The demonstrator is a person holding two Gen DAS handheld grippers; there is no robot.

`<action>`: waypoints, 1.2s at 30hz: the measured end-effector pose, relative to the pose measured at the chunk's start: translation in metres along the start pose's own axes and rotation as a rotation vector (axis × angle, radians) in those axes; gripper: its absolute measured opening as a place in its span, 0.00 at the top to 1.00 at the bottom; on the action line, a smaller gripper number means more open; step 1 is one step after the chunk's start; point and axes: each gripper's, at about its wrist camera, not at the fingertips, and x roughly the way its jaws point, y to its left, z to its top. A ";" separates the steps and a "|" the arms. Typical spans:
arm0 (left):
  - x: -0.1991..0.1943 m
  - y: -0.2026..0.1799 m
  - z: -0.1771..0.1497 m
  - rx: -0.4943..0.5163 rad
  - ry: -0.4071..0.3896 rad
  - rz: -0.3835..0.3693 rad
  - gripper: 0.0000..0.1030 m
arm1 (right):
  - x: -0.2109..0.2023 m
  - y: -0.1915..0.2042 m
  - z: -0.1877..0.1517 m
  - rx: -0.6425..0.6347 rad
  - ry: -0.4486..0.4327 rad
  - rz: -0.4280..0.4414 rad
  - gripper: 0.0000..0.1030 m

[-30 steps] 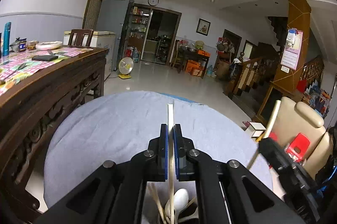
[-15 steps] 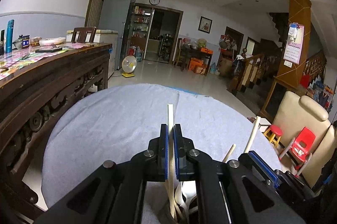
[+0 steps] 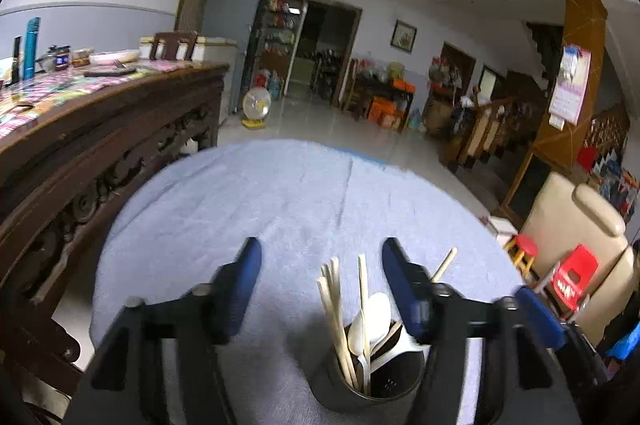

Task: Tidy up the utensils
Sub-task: 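Open both grippers and pull them back from the cup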

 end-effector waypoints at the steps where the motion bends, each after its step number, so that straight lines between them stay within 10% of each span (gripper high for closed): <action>1: -0.005 0.000 0.002 0.006 -0.006 0.014 0.36 | -0.007 -0.003 0.004 0.011 -0.009 -0.001 0.34; 14: -0.014 -0.006 -0.005 0.048 0.144 0.139 0.20 | -0.037 -0.019 0.020 -0.003 0.177 0.062 0.01; 36: -0.021 -0.018 -0.023 0.105 0.183 0.114 0.02 | -0.030 -0.025 -0.011 -0.065 0.342 0.022 0.00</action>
